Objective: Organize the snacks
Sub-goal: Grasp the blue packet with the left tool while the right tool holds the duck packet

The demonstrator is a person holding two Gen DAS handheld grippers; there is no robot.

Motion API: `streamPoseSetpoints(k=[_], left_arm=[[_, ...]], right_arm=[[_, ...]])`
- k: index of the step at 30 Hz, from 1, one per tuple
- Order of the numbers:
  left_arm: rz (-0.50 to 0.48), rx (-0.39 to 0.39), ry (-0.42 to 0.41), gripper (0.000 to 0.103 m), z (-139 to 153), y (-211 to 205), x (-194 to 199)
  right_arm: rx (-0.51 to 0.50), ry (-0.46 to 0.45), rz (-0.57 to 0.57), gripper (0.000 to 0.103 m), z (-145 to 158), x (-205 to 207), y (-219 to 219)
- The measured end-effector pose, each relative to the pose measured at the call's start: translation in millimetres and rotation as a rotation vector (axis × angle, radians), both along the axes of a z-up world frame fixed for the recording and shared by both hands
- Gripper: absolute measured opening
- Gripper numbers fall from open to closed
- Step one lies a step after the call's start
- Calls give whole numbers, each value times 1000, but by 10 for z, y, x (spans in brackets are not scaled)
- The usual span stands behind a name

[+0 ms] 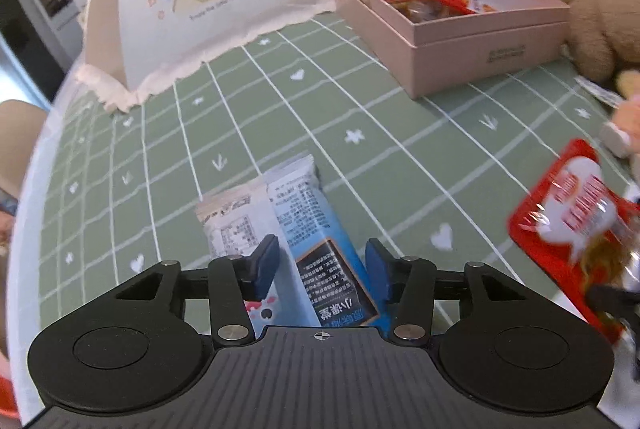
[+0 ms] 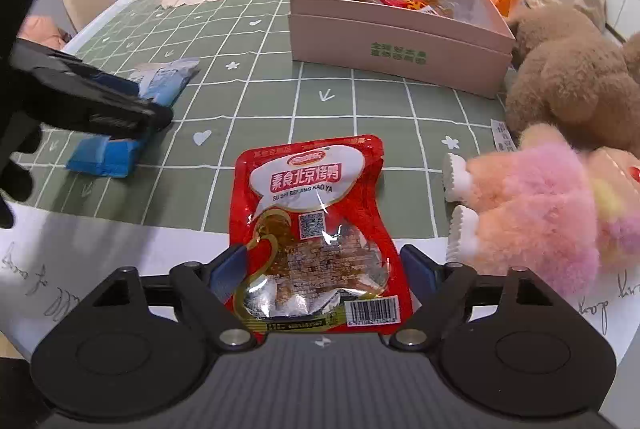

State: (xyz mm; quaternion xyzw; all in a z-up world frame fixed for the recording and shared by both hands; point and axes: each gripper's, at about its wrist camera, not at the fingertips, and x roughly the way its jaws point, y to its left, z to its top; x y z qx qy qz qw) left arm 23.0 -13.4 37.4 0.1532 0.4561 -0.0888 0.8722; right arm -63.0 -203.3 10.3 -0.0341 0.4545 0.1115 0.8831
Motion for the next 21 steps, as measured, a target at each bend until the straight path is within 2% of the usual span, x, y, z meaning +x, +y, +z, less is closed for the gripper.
streamPoseSetpoints(k=[2, 4, 5, 6, 8, 11, 13, 17, 21], left_arm=[[-14, -56, 25, 65, 27, 69, -27], [11, -146, 32, 66, 73, 164, -36], [54, -189, 9, 64, 117, 240, -47], [103, -200, -22, 64, 147, 291, -64], [225, -184, -56, 60, 165, 403, -79], [335, -280, 20, 62, 66, 594, 17], [332, -301, 36, 64, 33, 590, 45], [240, -267, 39, 68, 16, 414, 83], [204, -258, 46, 70, 8, 330, 119]], right_arm=[[-6, -6, 1, 88, -9, 2, 27], [-6, -7, -1, 89, -18, 16, 38], [-7, -8, -2, 89, -17, 19, 37], [-5, -9, -2, 89, -17, 23, 32], [-4, -14, -5, 89, -23, 15, 37], [-3, -21, -10, 90, -24, -3, 41], [-3, -23, -10, 91, -27, -6, 49], [-4, -26, -11, 95, -37, -17, 79], [-1, -33, -19, 95, -40, -26, 77]])
